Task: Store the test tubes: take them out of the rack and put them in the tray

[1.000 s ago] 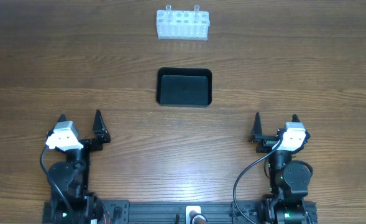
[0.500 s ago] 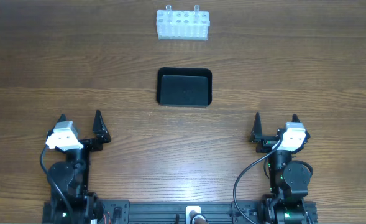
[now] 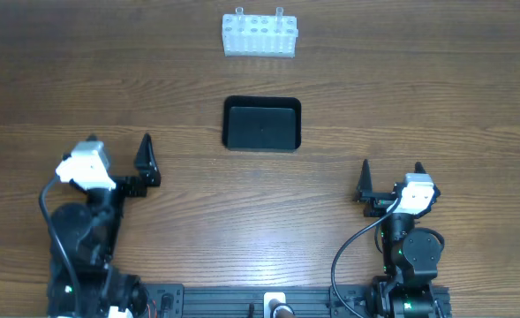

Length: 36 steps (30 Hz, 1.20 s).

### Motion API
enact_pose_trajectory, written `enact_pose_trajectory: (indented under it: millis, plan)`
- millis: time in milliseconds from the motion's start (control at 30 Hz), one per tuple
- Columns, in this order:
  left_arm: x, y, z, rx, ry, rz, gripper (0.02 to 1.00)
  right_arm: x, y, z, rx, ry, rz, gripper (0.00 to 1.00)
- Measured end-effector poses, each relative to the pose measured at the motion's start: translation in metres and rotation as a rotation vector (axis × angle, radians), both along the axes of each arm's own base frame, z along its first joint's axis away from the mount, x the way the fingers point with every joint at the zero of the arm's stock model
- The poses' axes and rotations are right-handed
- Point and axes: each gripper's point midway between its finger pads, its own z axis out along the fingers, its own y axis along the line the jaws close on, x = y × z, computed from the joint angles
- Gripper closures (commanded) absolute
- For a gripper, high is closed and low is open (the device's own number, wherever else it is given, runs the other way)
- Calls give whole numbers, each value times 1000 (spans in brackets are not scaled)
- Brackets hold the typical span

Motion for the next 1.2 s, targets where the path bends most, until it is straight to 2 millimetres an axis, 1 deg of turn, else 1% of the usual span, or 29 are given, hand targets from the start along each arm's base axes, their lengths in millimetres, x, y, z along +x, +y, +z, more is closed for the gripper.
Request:
enact_pose_trajectory:
  millis: [100,233,333,433,533,600,667,800,900,1033,1200]
  plan:
    - [13,-9,22,2,22,-28,20,0,0,0,0,0,0,7]
    - [34,-18,37,14,126,-48,23,0,0,0,0,0,0,7]
    - [53,-27,46,22,185,-68,20,0,0,0,0,0,0,7]
    - [78,-46,62,27,201,-114,20,0,0,0,0,0,0,7]
    - [102,-71,80,29,197,-173,20,0,0,0,1,0,0,9]
    - [118,-89,86,31,201,-207,20,0,0,0,0,0,0,9]
    - [136,-106,87,35,214,-237,20,0,0,0,0,0,0,7]
    - [171,-134,79,44,245,-272,23,0,0,0,0,0,0,9]
    - [199,-151,66,49,276,-285,20,0,0,0,0,0,0,7]
    - [228,-167,37,60,330,-293,23,0,0,0,0,0,0,7]
    - [257,-178,-3,72,393,-291,20,0,0,0,0,0,0,9]
